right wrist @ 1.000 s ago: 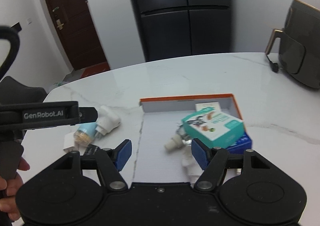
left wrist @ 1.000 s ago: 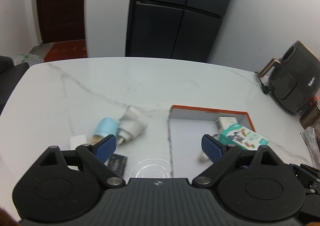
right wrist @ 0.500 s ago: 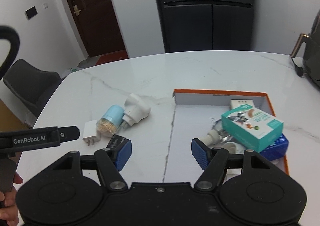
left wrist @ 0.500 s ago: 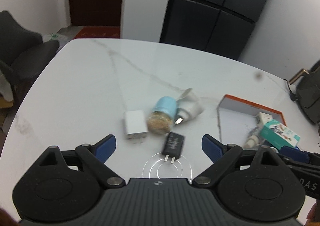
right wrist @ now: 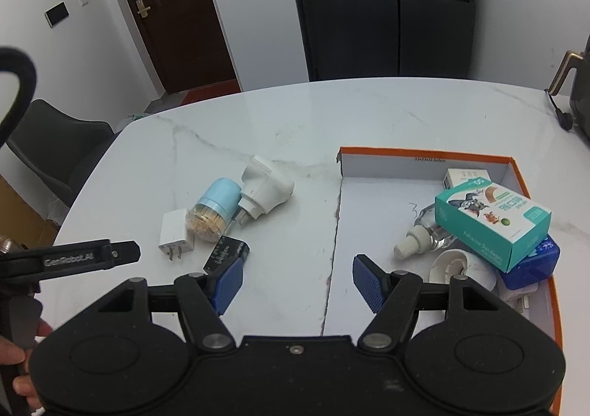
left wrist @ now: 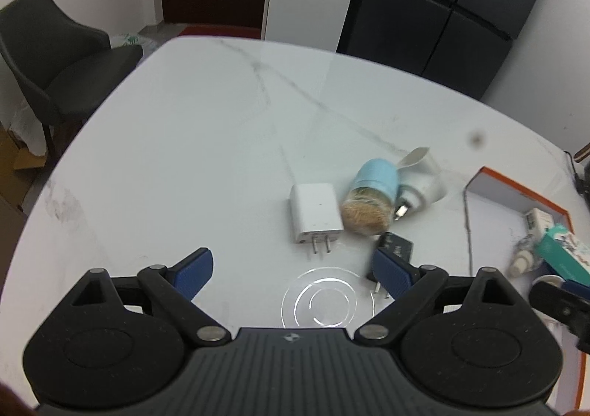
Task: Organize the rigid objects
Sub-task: 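Move the left gripper to the white charger while the right approaches the black charger, then close the left gripper on the white charger while the right grasps the black charger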
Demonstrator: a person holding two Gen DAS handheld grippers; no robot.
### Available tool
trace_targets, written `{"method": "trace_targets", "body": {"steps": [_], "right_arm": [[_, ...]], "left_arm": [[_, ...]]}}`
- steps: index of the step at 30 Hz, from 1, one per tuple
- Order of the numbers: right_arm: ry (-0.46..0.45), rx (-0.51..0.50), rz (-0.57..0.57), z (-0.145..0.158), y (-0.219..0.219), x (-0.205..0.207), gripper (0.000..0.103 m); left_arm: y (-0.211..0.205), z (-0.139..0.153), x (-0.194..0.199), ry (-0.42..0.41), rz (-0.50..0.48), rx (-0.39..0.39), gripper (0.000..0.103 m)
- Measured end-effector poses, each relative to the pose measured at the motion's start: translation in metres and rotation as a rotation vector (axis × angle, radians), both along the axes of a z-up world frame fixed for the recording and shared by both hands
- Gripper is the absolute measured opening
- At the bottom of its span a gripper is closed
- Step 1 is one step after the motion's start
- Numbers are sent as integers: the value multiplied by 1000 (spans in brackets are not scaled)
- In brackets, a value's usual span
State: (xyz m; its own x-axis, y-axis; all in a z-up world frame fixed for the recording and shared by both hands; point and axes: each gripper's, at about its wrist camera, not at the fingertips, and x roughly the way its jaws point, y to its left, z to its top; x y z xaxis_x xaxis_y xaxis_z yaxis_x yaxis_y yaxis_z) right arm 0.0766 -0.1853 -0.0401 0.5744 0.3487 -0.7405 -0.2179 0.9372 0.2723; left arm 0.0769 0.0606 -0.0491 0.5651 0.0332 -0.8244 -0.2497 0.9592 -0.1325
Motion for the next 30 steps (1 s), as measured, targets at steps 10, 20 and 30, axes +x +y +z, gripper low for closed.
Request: {"method": "trace_targets", "body": {"steps": [10,20,30], "right_arm": [[45,-10,-33,-19,6,2,80],[81,-10,-22,-37,30,4,80],[144,34,-2,-57,83,28,80]], "left_arm": [[4,-34,45,37,-30,11,96],[14,-54,61,41,-64,34,79],[27,-46,42,-8,-183,27,41]]}}
